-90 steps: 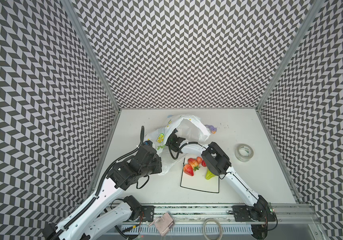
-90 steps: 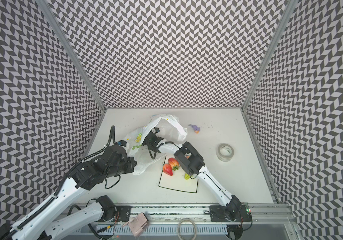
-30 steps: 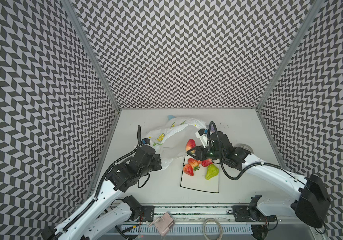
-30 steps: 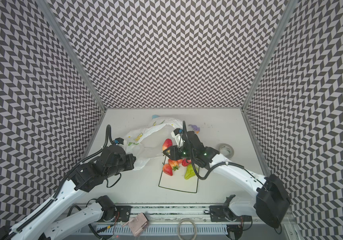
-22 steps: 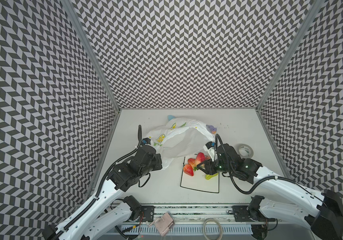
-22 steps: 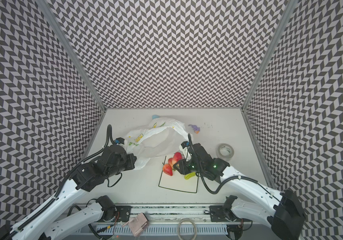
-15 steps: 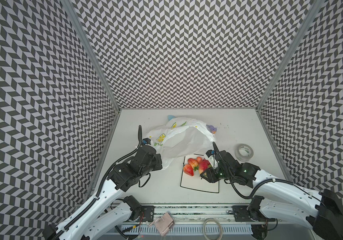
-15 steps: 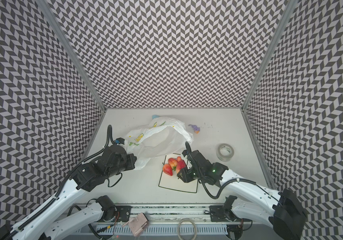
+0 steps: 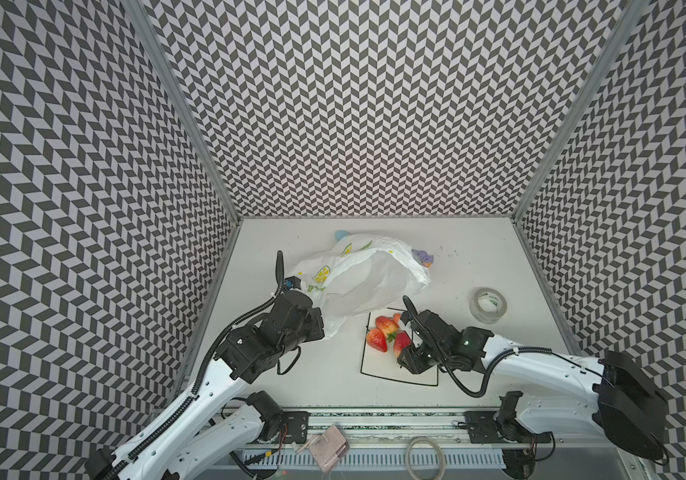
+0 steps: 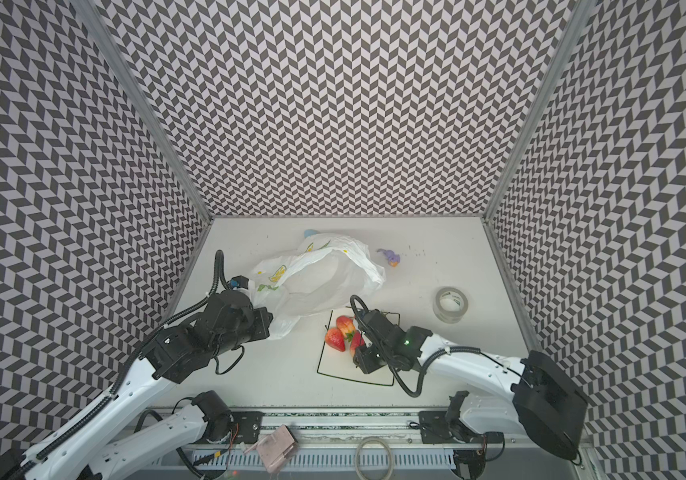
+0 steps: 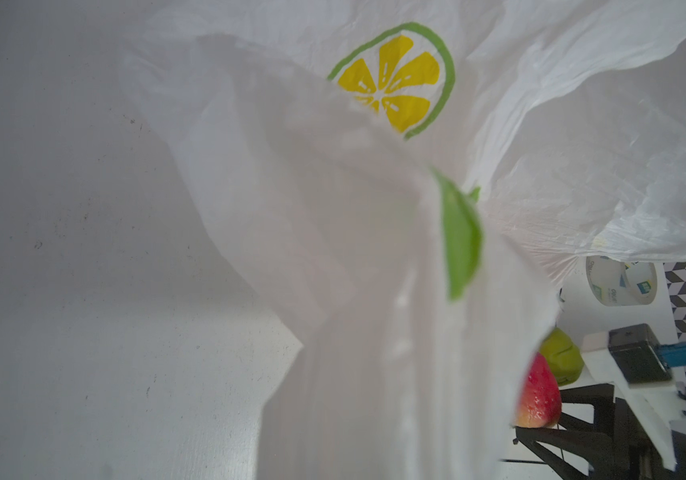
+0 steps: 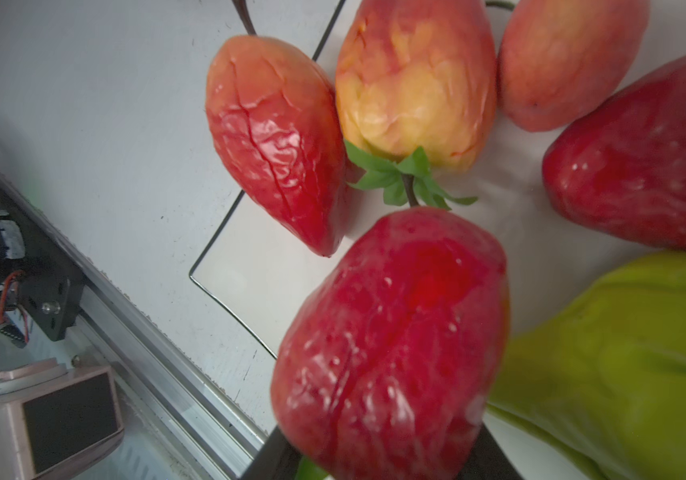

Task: Take the fake fruits out of the plastic bag
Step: 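Lift the strawberry out and lower it onto the board, open right gripper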

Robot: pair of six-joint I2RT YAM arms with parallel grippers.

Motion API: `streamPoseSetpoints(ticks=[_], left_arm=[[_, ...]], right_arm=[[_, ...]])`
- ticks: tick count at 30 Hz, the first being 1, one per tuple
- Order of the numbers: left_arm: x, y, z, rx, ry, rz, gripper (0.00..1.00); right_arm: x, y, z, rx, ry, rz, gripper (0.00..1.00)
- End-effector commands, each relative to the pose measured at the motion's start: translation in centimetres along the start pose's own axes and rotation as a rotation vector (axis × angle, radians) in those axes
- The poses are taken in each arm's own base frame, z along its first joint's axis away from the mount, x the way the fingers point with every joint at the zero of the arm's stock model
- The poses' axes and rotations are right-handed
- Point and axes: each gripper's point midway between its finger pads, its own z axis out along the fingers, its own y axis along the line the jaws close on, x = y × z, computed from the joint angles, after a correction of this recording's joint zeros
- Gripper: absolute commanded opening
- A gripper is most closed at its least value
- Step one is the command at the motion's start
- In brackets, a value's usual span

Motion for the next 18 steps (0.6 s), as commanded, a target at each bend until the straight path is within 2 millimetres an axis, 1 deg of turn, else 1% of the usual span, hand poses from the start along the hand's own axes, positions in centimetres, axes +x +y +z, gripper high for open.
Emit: streamPoseSetpoints(ticks=[1, 6, 10, 14, 18], left_arm=[[-0.1, 0.5, -0.2, -0.024, -0.01, -0.005, 0.0], [-0.2, 0.6, -0.3, -0.038, -0.006, -0.004, 0.0], [-0.2, 0.7, -0.4, -0.043, -0.005, -0.009, 0.0], [-0.1, 0.7, -0.4, -0.043, -0.003, -0.016, 0.0], [-0.1, 0.7, -0.3, -0.047, 0.006, -0.012, 0.0]], right_arm=[[-0.7, -0.1, 0.7, 0.018, -0.045, -0.014, 0.45], [-0.4, -0.1, 1.5, 0.033, -0.032, -0.025, 0.49], [-0.5, -0.1, 1.5, 0.039, -0.041, -0.018, 0.55], [-0.8, 0.0, 0.9, 0.036, -0.057, -0.017, 0.65], [-1.6, 0.6, -0.7, 0.024, -0.092, -0.024, 0.67]])
